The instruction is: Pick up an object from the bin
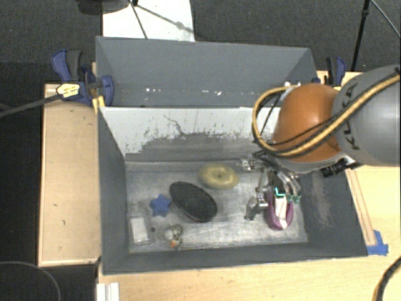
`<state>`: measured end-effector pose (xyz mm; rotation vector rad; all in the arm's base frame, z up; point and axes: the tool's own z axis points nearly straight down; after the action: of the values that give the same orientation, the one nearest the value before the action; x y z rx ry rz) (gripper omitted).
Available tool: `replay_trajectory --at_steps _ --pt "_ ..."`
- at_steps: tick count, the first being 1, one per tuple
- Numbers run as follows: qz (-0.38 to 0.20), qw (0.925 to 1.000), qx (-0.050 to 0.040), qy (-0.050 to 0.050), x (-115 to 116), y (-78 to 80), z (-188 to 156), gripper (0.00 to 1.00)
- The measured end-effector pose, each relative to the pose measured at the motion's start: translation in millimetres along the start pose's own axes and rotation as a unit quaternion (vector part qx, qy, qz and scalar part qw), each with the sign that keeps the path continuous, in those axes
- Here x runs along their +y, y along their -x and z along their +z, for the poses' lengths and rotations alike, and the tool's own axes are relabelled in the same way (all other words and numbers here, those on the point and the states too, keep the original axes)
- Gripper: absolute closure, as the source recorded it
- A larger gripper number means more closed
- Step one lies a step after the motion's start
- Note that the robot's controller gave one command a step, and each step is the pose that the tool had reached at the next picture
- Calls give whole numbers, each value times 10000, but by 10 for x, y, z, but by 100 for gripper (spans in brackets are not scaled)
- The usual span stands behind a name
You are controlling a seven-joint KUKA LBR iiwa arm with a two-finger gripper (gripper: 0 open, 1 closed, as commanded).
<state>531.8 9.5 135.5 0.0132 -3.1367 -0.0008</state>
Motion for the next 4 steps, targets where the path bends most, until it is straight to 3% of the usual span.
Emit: replay_trajectory --at_steps 1,2,3,4 --pt "-602 9982 -47 3 641 286 605 0" --pt "-287 9996 -66 -12 -368 357 565 0" --pt "146 9999 -71 2 -272 625 57 0" --pt "1231 9924 -28 9 -346 570 609 0"
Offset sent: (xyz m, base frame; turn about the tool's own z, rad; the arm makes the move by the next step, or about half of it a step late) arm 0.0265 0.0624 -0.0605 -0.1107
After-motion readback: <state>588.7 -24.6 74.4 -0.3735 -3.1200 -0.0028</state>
